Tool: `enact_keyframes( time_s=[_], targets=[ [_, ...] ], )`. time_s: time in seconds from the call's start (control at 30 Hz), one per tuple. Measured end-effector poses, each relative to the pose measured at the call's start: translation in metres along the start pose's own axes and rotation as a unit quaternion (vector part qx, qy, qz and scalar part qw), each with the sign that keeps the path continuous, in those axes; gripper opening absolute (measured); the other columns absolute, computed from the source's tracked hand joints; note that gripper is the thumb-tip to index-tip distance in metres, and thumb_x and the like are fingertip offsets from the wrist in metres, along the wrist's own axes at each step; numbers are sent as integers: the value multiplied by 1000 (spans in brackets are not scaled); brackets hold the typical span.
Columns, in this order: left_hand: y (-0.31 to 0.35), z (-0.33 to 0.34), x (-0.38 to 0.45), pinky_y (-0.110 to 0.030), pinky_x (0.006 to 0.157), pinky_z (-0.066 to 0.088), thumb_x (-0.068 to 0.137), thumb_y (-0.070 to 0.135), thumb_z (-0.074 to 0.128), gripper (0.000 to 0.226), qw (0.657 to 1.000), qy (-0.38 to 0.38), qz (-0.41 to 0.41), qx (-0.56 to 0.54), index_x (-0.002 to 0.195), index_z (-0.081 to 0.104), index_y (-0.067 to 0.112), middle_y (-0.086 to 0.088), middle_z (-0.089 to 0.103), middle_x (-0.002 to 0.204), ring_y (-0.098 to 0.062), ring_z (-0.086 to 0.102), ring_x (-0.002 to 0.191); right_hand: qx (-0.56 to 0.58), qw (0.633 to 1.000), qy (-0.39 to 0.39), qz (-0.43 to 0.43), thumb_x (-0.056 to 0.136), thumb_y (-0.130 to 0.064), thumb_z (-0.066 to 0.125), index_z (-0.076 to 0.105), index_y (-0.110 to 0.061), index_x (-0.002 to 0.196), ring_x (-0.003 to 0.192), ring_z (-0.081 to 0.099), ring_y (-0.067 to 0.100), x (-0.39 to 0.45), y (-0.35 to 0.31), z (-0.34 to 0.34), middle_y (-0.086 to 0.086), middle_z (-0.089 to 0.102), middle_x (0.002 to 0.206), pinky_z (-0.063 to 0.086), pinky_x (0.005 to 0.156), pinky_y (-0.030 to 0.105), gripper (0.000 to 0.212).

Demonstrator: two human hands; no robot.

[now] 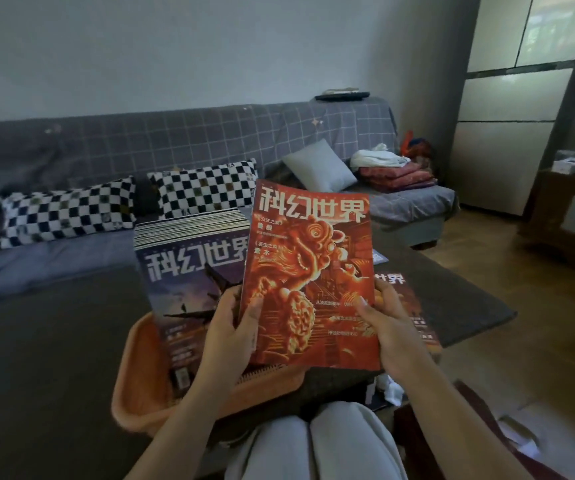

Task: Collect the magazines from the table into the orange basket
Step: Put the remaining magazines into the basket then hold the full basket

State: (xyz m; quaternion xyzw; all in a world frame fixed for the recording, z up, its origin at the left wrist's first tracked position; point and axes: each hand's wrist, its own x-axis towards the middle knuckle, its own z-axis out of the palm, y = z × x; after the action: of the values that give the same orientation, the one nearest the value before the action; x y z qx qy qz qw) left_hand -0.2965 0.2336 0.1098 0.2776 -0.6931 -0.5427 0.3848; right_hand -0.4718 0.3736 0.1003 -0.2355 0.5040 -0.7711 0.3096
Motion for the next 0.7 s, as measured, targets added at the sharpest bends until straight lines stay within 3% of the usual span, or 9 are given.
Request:
enact_keyframes(
  time_s=[0.17,0.33,0.47,0.53,0.6,0.7],
  targets=[
    [-3,-48,-3,-32,68,60,74,54,59,22,999,25,-22,-19,95,53,55,7,69,105,-13,71,89,-14,999,-37,10,92,-6,54,51,-24,116,98,65,33,11,14,46,12,66,109,52,85,55,30],
    [-17,-83,0,-46,80,58,84,35,65,27,996,73,-46,25,103,50,48,7,66,114,-17,68,100,-73,994,-69,33,90,-10,58,51,-29,112,90,70,24,27,33,77,3,72,99,56,77,45,29],
    [-33,-101,6,-36,70,59,84,35,67,23,983,125,-37,131,100,52,41,5,62,109,-14,66,93,-159,985,-63,31,89,-15,61,52,-34,102,82,72,15,40,48,93,-2,71,99,57,71,38,25],
    [-41,-106,9,-27,63,56,84,33,69,27,975,139,-42,166,106,55,33,4,64,108,-13,66,90,-217,974,-63,17,88,-18,62,51,-37,97,84,70,11,48,56,98,-5,70,101,56,75,37,24],
    [-47,-109,11,-25,62,54,83,31,70,34,967,145,-54,202,113,55,30,6,64,109,-10,64,89,-285,956,-64,5,88,-21,62,51,-35,102,92,67,10,56,64,100,-10,67,102,53,80,34,22],
    [-55,-111,12,-18,59,45,82,28,72,40,948,154,-68,270,119,57,29,13,63,98,1,57,77,-382,922,-53,-26,86,-23,65,51,-33,118,93,56,1,64,76,101,-22,58,95,45,71,17,36]
  ],
)
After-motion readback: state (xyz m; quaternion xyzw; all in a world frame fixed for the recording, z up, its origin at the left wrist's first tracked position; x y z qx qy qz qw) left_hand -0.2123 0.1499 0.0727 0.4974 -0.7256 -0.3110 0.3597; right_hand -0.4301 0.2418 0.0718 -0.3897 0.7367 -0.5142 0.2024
